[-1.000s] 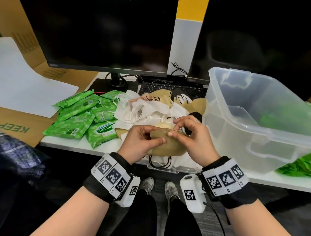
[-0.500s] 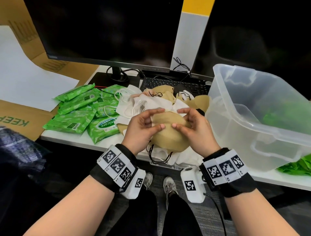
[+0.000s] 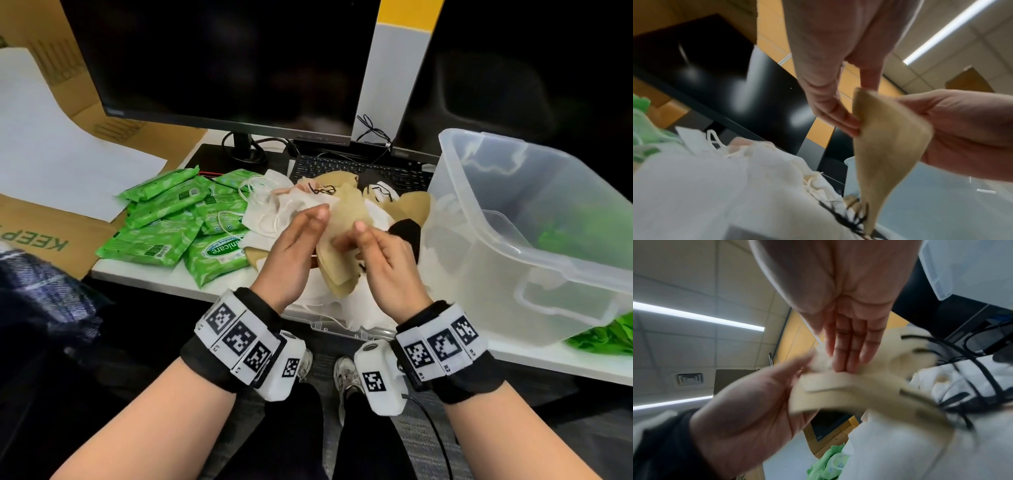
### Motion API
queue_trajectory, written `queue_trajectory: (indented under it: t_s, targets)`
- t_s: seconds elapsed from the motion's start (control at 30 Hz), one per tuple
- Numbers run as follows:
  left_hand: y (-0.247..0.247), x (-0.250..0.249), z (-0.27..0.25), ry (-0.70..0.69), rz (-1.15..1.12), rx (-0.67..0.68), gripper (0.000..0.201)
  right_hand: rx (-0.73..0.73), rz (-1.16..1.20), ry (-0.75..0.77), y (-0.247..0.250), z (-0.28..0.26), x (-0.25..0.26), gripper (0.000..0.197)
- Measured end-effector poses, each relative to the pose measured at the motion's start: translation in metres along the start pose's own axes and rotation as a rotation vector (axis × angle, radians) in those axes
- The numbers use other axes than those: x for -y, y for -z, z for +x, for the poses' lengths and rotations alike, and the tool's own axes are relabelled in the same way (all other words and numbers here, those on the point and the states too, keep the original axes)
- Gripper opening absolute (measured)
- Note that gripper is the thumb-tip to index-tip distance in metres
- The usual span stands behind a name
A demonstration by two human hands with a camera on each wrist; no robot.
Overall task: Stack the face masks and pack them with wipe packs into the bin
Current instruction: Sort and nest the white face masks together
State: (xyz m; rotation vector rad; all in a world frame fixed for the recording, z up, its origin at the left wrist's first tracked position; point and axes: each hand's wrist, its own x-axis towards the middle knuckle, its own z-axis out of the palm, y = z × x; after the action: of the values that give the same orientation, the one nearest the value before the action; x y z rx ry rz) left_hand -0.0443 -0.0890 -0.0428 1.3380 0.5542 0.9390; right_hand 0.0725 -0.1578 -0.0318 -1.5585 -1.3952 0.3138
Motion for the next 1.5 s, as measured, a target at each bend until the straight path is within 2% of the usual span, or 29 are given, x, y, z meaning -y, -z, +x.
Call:
queue_trajectory:
  t_s: [0.03, 0.1, 0.13, 0.23, 0.3, 0.37, 0.4, 0.5, 0.57, 0.63, 0.67, 0.73, 0.8, 0.93, 1.03, 1.13, 1.23, 1.27, 1.33, 1.4, 1.5]
  targets:
    - [0.003, 0.002, 0.0, 0.003, 0.032, -0.003, 0.033, 0.012, 0.017, 0.0, 0.002, 0.0, -0.001, 0.04]
    - [0.006, 0.006, 0.001, 0.001, 0.121, 0.014, 0.034, 0.029, 0.05, -0.027, 0.005, 0.0, -0.006, 0.019]
    - [0.006, 0.008, 0.001, -0.006, 0.156, 0.019, 0.034, 0.032, 0.088, -0.06, 0.006, 0.001, -0.007, 0.016]
    - [0.009, 0.006, 0.001, -0.011, 0.164, 0.042, 0.029, -0.003, 0.06, -0.119, 0.01, 0.004, -0.011, 0.038]
    - [0.011, 0.003, 0.001, 0.001, 0.179, 0.104, 0.032, 0.019, -0.028, -0.157, 0.012, 0.007, -0.012, 0.036]
    - [0.011, -0.001, 0.0, 0.006, 0.189, 0.129, 0.034, 0.067, 0.054, -0.171, 0.015, 0.009, -0.011, 0.025]
    - [0.011, -0.003, 0.001, 0.002, 0.161, 0.084, 0.035, 0.062, 0.141, -0.177, 0.016, 0.01, -0.01, 0.021]
    - [0.008, -0.003, 0.005, 0.013, -0.026, -0.18, 0.033, -0.072, 0.372, -0.201, 0.016, 0.013, -0.005, 0.006]
    - [0.001, -0.004, 0.004, 0.079, -0.228, -0.235, 0.033, -0.139, 0.397, -0.169, 0.013, 0.015, -0.004, 0.007]
    - [-0.008, -0.005, 0.004, 0.161, -0.391, -0.181, 0.041, -0.114, 0.403, -0.169, 0.006, 0.015, -0.003, 0.015]
    - [-0.011, -0.006, 0.005, 0.178, -0.401, -0.156, 0.045, -0.085, 0.398, -0.184, 0.004, 0.014, -0.004, 0.023]
    - [-0.013, -0.007, 0.007, 0.158, -0.345, -0.122, 0.053, -0.041, 0.362, -0.218, 0.0, 0.014, -0.007, 0.043]
    - [-0.01, -0.006, 0.009, 0.116, -0.283, -0.116, 0.059, -0.021, 0.351, -0.244, 0.0, 0.014, -0.007, 0.056]
    - [0.002, -0.003, 0.009, 0.045, -0.163, -0.103, 0.065, -0.01, 0.359, -0.293, 0.009, 0.019, -0.009, 0.046]
    - [0.011, -0.005, 0.011, -0.077, -0.065, -0.04, 0.069, -0.005, 0.338, -0.263, 0.013, 0.029, -0.01, 0.042]
    - [0.018, -0.013, 0.011, -0.133, 0.054, 0.158, 0.067, -0.068, 0.315, -0.253, 0.014, 0.039, -0.008, 0.042]
    - [0.025, -0.02, 0.016, -0.027, 0.318, 0.363, 0.06, -0.056, 0.234, -0.212, 0.009, 0.048, -0.01, 0.044]
    - [0.028, -0.021, 0.018, 0.034, 0.39, 0.356, 0.054, -0.034, 0.152, -0.199, 0.007, 0.05, -0.012, 0.041]
    - [0.035, -0.024, 0.021, 0.088, 0.452, 0.219, 0.043, 0.0, -0.08, -0.224, 0.006, 0.055, -0.017, 0.035]
    - [0.043, -0.027, 0.024, 0.045, 0.457, 0.01, 0.032, 0.078, -0.322, -0.316, 0.009, 0.059, -0.024, 0.036]
    - [0.056, -0.025, 0.028, -0.044, 0.446, -0.24, 0.028, 0.36, -0.708, -0.461, 0.012, 0.061, -0.032, 0.059]
